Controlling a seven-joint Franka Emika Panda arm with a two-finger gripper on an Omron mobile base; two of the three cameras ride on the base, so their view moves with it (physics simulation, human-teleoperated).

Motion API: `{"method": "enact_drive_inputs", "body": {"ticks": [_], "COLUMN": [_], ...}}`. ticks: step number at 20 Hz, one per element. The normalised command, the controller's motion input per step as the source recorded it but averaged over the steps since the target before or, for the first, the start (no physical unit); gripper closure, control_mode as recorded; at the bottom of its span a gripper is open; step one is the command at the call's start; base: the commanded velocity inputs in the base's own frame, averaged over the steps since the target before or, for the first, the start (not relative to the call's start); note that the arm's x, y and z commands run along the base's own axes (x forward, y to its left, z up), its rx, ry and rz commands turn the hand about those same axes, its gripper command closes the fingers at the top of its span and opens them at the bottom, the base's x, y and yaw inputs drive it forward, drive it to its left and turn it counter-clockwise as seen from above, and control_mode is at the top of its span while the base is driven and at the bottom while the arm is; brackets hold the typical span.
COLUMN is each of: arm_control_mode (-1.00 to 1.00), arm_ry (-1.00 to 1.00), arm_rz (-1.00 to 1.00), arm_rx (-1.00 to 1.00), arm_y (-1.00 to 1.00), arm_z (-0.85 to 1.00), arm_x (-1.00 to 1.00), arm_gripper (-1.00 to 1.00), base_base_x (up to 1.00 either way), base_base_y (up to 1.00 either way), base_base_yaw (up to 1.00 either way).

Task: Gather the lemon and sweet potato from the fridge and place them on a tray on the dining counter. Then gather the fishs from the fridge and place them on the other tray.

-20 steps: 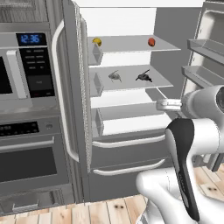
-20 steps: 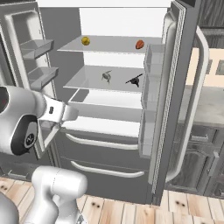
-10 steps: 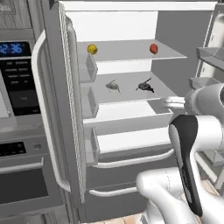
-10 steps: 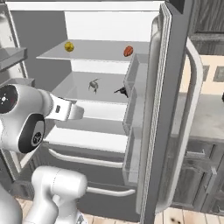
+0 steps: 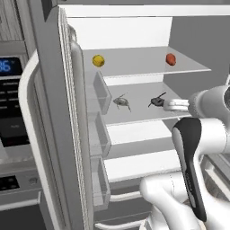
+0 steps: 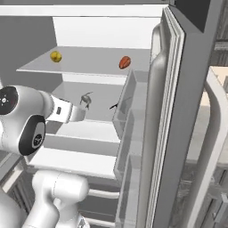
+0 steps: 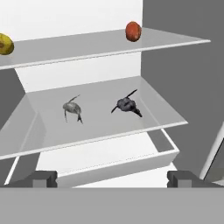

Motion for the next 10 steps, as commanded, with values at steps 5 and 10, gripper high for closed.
{"method": "enact_drive_inputs", "body": {"ticks": [5, 10], "arm_control_mode": [1.0, 1.0], "arm_ry": [0.0, 0.0], "arm_rz": [0.0, 0.0], "arm_rx": [0.0, 0.0], "arm_y": [0.0, 0.0], "arm_z": [0.0, 0.0], "arm_x": [0.0, 0.0], "arm_gripper": [-1.0, -1.0], "base_base_x": [0.52, 0.46], "base_base_y": [0.0, 0.0], "base_base_yaw": [-0.04, -0.04]}}
